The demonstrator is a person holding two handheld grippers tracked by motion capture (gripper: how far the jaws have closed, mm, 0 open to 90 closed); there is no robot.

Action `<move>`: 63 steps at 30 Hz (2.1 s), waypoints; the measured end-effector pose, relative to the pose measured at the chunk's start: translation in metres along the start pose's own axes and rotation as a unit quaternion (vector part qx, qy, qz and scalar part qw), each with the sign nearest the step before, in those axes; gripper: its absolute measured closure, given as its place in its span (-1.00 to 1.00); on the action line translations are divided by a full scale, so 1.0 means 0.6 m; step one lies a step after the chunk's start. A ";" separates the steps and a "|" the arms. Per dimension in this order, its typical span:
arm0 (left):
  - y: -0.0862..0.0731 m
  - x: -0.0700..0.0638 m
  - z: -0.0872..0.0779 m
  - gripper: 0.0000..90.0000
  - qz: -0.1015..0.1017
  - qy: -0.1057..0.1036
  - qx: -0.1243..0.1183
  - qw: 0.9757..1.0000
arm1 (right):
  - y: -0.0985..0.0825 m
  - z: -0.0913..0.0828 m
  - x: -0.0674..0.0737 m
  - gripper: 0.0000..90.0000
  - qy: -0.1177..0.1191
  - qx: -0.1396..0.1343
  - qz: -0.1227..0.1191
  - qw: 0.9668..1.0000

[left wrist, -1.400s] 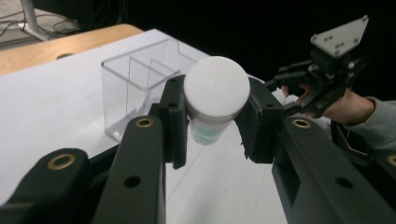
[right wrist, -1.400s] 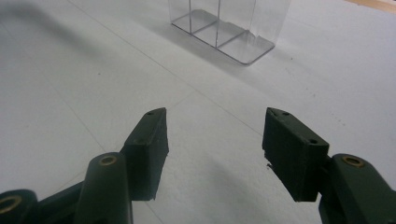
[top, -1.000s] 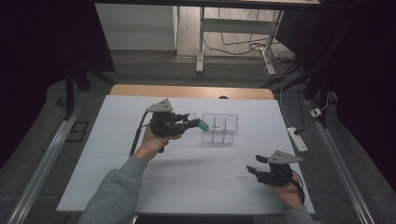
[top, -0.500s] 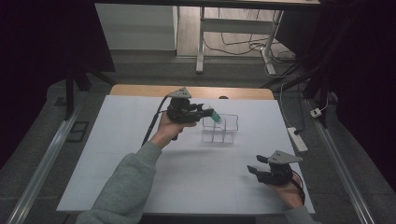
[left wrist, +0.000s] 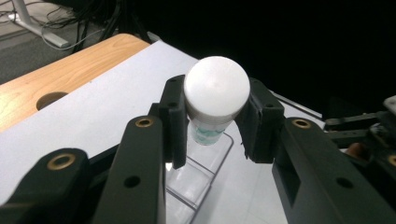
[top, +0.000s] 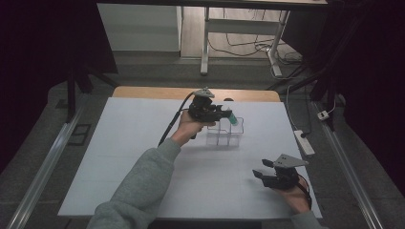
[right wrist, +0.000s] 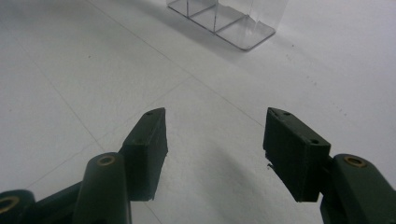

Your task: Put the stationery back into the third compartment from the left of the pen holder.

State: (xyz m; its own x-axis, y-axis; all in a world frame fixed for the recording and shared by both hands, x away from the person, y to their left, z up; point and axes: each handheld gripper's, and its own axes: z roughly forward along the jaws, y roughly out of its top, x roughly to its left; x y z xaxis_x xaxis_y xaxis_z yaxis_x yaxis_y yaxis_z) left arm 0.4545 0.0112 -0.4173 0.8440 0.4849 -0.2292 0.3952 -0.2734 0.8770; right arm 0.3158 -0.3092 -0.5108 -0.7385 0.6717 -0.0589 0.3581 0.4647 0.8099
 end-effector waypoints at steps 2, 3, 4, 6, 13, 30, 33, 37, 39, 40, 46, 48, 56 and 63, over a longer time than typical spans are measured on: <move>-0.002 0.003 0.011 0.44 -0.008 -0.003 0.005 1.000 | 0.000 0.000 -0.001 -0.12 0.000 -0.001 0.001 1.000; -0.003 0.004 0.014 0.44 -0.010 -0.004 0.008 1.000 | 0.000 0.000 -0.001 -0.12 0.000 -0.001 0.001 1.000; -0.004 0.003 0.020 0.44 -0.010 -0.001 0.011 1.000 | 0.000 0.000 -0.001 -0.13 -0.002 0.000 0.001 1.000; -0.005 0.000 0.026 0.43 -0.003 0.007 0.017 1.000 | 0.000 0.000 -0.001 -0.13 0.000 0.000 0.000 1.000; -0.010 0.002 0.035 0.18 -0.007 -0.009 0.017 1.000 | -0.001 0.004 0.000 -0.13 0.001 0.009 -0.004 1.000; -0.069 -0.010 -0.094 0.07 0.001 0.028 0.021 0.999 | -0.001 0.001 -0.002 -0.14 -0.001 0.003 -0.004 1.000; -0.092 -0.013 -0.121 0.08 0.010 0.048 0.031 0.998 | -0.001 0.000 -0.002 -0.14 -0.001 -0.002 -0.003 1.000; -0.127 -0.015 -0.151 0.08 0.012 0.066 0.042 0.997 | 0.000 0.000 -0.003 -0.15 -0.001 -0.002 -0.003 1.000; -0.141 -0.018 -0.163 0.08 0.010 0.069 0.041 0.997 | 0.000 0.000 -0.003 -0.15 -0.002 -0.001 -0.003 1.000; -0.148 -0.020 -0.169 0.08 0.011 0.072 0.042 0.996 | 0.000 0.000 -0.003 -0.15 -0.002 -0.002 -0.003 1.000; -0.188 -0.035 -0.208 0.08 0.008 0.084 0.034 0.996 | 0.000 0.000 -0.004 -0.15 -0.001 0.000 -0.003 1.000; -0.201 -0.039 -0.220 0.08 0.009 0.090 0.035 0.995 | 0.000 0.001 -0.004 -0.15 0.000 -0.001 -0.003 1.000; -0.249 -0.049 -0.263 0.03 0.001 0.113 0.042 0.993 | 0.000 0.000 -0.004 -0.16 0.001 -0.004 -0.005 1.000; -0.290 -0.052 -0.293 -0.02 -0.012 0.125 0.044 0.991 | 0.000 0.000 -0.005 -0.16 0.001 -0.006 -0.004 1.000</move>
State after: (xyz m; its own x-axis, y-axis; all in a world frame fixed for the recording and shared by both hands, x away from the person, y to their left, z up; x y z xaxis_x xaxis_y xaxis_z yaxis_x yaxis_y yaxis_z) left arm 0.2961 0.1895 -0.4884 0.7224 0.6795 -0.1281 0.4529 -0.3251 0.8301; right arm 0.3182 -0.3113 -0.5106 -0.7421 0.6672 -0.0640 0.3452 0.4623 0.8168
